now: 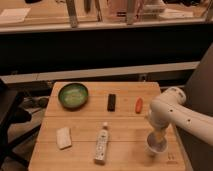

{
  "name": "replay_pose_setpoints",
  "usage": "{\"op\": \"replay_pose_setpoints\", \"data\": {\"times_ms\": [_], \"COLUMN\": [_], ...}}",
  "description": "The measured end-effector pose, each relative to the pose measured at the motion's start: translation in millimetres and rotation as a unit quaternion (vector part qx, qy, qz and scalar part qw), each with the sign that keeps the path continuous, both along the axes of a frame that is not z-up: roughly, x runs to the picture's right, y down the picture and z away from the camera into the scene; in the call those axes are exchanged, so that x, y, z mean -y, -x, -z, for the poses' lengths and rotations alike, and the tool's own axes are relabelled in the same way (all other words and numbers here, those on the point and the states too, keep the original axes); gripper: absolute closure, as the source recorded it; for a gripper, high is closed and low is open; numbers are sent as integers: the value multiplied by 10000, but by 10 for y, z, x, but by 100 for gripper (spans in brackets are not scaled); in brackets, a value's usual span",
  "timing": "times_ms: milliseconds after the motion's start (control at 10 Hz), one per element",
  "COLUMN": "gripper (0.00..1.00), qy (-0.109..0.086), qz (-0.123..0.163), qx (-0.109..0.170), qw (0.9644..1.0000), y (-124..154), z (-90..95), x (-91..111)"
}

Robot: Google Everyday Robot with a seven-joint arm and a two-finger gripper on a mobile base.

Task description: Pick up the ceramic cup

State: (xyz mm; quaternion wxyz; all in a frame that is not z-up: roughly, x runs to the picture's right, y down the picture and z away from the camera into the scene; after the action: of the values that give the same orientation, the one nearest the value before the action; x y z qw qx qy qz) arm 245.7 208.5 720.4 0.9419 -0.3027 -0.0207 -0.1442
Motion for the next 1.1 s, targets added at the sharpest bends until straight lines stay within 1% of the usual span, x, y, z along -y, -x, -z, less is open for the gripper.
{"op": "replay_pose_setpoints", "data": {"times_ms": [300,900,1100], "gripper": [20,20,26], "qy": [-6,-38,-55], "qz": [40,136,155], "qx": [28,123,145], "qw": [10000,9998,9998], "y": [40,121,121], "z": [-50,-88,-120], "x": [-95,-203,-233]}}
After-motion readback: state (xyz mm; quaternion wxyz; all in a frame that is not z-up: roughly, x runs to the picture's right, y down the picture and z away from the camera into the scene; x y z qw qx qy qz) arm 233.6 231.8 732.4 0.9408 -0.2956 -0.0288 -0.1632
